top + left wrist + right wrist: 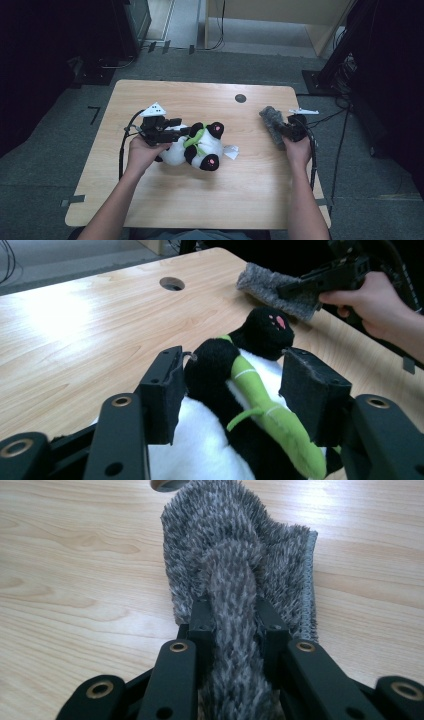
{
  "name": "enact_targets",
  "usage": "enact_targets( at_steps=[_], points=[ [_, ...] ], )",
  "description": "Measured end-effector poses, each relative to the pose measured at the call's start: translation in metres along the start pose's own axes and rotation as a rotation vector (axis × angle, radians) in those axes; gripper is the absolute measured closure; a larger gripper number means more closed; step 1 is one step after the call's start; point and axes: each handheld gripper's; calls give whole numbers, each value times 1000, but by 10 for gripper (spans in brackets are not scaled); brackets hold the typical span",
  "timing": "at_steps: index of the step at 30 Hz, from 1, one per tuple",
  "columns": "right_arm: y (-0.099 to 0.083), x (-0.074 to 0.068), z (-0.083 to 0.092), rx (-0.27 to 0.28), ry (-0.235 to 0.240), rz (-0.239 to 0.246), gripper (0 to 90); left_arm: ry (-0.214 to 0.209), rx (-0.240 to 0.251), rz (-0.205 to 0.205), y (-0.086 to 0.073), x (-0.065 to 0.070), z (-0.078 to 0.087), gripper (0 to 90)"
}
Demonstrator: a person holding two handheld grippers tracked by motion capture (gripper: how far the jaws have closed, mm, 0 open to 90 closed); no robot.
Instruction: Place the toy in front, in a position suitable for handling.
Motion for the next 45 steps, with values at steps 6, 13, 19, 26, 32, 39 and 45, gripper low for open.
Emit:
enact_targets(
  at_steps=[6, 13, 19, 26, 32, 39, 45],
  points=[
    [5, -18, 7, 4, 28, 28, 754, 0, 19, -24, -3, -9, 5, 359],
    [10, -40, 13, 5, 77, 54, 753, 10, 14, -44, -8, -16, 10, 279],
    [13, -57, 13, -25, 97, 102, 753, 9, -3, -37, -21, -23, 14, 271],
    [15, -69, 20, -20, 122, 92, 753, 13, -21, -68, -32, -22, 15, 199],
    [20, -84, 28, -14, 150, 102, 753, -9, -20, -51, -43, -23, 15, 166],
    [28, -102, 32, -5, 188, 135, 751, -25, -8, -35, -62, -25, 19, 127],
    [32, -111, 32, -16, 206, 149, 750, -18, -13, 1, -71, -32, 22, 128]
  ],
)
Point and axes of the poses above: each handheld gripper's, and its own axes: z roughly backward along the jaws, y roughly out of its top, x roughly to its right, and after that the axes turned 12 degrees about y, right-handed
